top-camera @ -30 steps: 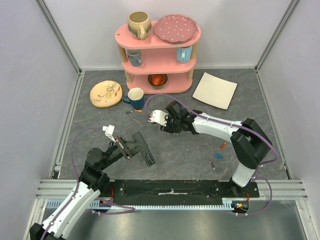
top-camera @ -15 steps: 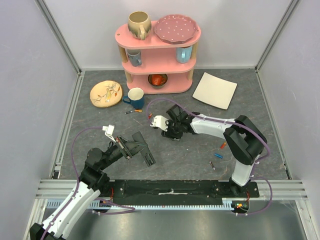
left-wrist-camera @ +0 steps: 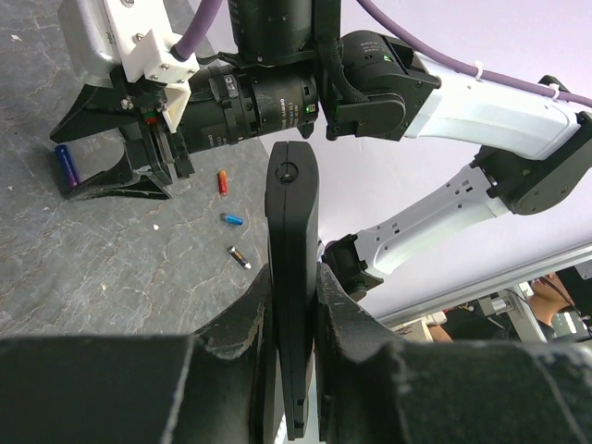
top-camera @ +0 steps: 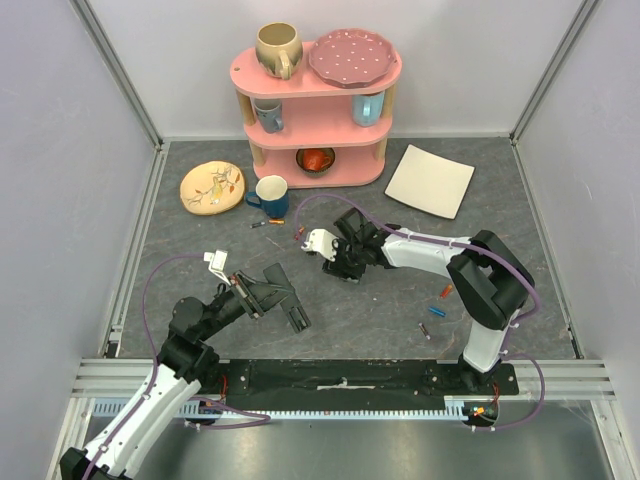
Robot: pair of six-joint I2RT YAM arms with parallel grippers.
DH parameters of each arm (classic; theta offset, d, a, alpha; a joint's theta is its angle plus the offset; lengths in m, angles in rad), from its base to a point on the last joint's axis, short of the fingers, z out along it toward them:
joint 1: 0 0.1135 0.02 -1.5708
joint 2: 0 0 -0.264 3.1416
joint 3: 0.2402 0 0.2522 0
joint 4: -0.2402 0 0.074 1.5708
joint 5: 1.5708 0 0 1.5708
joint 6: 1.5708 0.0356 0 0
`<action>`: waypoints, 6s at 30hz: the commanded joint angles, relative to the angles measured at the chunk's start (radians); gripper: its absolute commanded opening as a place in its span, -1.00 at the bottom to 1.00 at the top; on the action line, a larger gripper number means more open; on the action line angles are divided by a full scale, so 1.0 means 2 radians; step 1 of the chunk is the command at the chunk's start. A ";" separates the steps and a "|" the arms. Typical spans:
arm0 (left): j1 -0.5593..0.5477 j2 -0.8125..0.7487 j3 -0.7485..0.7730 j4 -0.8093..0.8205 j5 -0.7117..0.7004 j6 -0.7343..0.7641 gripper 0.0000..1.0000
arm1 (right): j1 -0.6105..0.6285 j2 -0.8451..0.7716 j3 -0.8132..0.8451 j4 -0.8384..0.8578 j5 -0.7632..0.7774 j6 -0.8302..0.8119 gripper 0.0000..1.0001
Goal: Load the batteries into the remote control
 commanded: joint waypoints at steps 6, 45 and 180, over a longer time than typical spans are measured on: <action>0.003 0.008 -0.051 0.022 0.000 0.000 -0.96 | -0.003 -0.017 0.009 0.007 -0.006 0.026 0.34; 0.003 0.073 -0.064 0.078 -0.028 -0.005 -0.96 | -0.011 -0.038 0.011 -0.028 0.275 0.660 0.05; -0.054 0.577 0.039 0.696 -0.053 -0.141 -0.96 | 0.235 -0.331 -0.132 0.189 0.298 0.498 -1.00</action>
